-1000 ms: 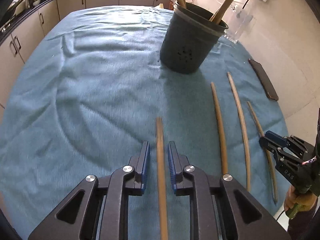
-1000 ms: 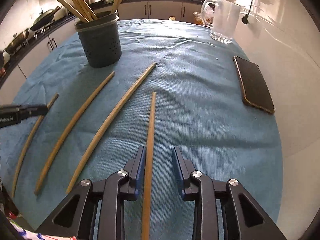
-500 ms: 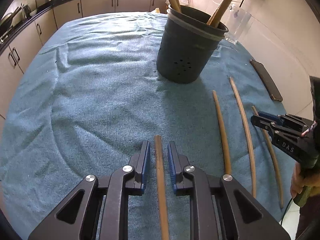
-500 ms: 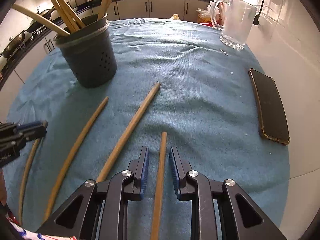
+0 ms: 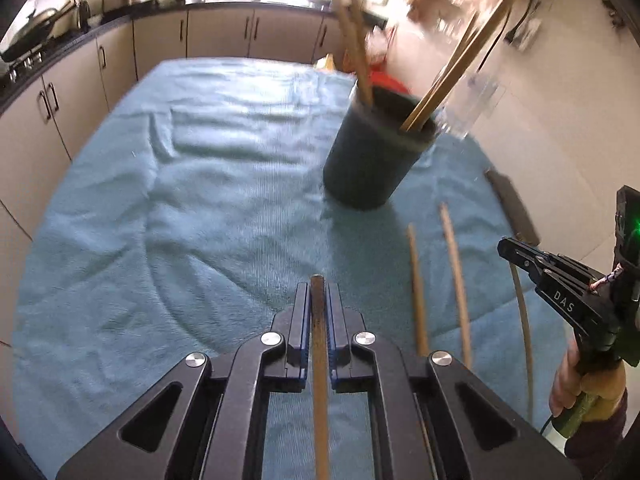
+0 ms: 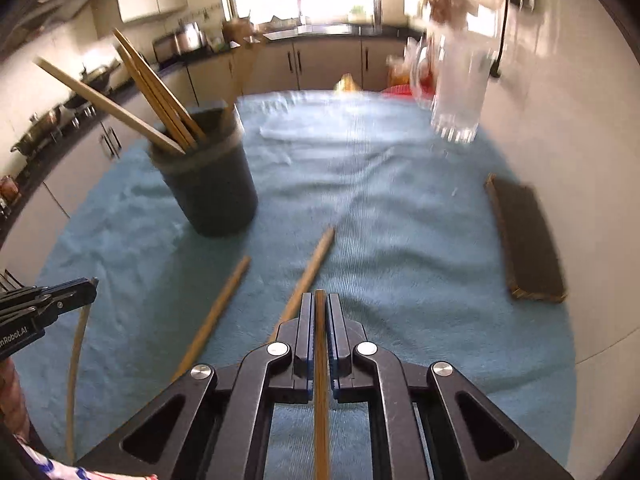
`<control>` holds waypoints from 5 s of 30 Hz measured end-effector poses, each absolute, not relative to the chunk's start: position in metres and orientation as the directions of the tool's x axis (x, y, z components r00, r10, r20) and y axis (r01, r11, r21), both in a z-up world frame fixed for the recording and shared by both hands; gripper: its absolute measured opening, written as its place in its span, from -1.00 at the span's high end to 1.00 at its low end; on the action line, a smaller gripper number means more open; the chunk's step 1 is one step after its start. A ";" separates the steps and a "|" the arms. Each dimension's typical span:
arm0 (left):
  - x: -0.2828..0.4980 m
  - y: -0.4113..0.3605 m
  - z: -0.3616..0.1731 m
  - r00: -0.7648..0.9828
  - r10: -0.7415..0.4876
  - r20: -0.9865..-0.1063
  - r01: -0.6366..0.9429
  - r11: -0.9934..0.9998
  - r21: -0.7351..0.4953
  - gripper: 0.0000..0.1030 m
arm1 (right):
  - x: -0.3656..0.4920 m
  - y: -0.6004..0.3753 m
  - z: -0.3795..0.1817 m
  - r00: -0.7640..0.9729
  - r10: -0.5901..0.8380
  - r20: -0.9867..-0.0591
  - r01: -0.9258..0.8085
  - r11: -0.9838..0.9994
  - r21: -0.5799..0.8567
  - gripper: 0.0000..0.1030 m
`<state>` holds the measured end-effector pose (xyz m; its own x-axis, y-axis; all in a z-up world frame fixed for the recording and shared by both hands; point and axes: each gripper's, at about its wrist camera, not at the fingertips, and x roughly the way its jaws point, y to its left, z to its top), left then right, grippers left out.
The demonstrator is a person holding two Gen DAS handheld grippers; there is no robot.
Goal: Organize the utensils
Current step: 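Lift both chopsticks and carry them above the holder cup, then insert both chopsticks into the holder cup and open both grippers, then move both open grippers back over the remaining chopsticks on the towel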
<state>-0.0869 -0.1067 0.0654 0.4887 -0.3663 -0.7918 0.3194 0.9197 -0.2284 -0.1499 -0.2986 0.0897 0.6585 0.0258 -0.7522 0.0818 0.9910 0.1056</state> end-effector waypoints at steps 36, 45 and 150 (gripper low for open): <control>-0.204 -0.083 0.191 0.721 -0.491 -0.489 0.449 0.869 -0.210 0.87 | -0.265 -0.273 0.211 0.870 0.050 -0.490 0.009 0.993 0.119 0.89; -0.196 -0.078 0.200 0.728 -0.497 -0.473 0.445 0.866 -0.226 0.87 | -0.255 -0.274 0.213 0.872 0.067 -0.484 -0.004 0.992 0.129 0.89; -0.161 -0.077 0.157 0.821 -0.094 -0.564 0.156 0.986 0.063 -0.33 | -0.192 -0.320 0.144 0.773 0.025 -0.634 0.164 0.957 0.238 -0.32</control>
